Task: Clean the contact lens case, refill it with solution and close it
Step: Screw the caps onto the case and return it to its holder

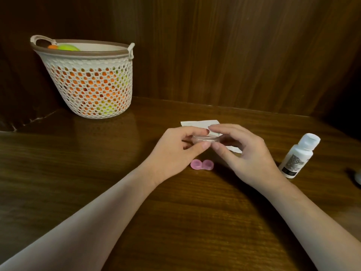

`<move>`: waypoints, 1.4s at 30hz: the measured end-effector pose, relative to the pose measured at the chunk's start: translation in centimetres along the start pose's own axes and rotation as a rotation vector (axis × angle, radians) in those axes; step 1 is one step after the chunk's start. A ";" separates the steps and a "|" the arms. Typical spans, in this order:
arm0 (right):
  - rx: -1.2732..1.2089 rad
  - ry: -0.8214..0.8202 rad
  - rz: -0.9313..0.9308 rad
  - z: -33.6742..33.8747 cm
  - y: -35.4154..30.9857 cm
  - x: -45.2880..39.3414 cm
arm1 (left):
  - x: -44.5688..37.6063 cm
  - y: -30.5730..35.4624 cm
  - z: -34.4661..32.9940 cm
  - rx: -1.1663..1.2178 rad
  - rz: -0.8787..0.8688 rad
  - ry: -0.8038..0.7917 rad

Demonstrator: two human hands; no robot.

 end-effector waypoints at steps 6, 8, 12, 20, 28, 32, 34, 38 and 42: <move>0.010 0.035 0.053 0.6 0.0 -0.2 | 0.2 -0.2 0.3 0.136 0.043 0.008; 0.044 0.044 0.075 0.8 -0.2 -0.2 | 0.2 -0.4 0.2 0.167 0.062 0.002; 0.162 0.002 0.186 0.4 -2.0 -0.2 | 0.1 -0.6 0.4 0.139 0.073 0.028; 0.535 -0.221 0.126 -2.0 -2.7 -0.6 | 0.6 -0.8 0.0 0.151 0.163 0.009; 0.383 -0.020 0.125 -0.5 -2.9 -0.4 | 0.7 -0.7 -0.3 0.312 0.198 -0.043; 0.229 0.128 0.141 1.0 -2.6 -0.5 | 0.3 -0.8 -0.2 0.409 0.193 -0.115; 0.194 0.136 0.108 1.2 -1.8 -0.6 | 0.3 -0.9 -0.4 0.374 0.181 -0.160; 0.121 0.204 0.032 1.8 -0.7 -0.6 | 0.6 -0.8 -1.0 0.357 0.153 -0.260; 0.064 0.279 -0.069 2.7 0.4 -0.6 | 0.5 -0.7 -1.2 0.329 0.148 -0.251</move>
Point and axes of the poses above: each hand's wrist, its own x-axis away from the middle knuckle, its own z-axis out of the back of the hand, y = z × x, the point moved 8 cm from there along -x, towards the middle knuckle, and after that the axes turned 5 degrees about y, right-handed, at the moved point
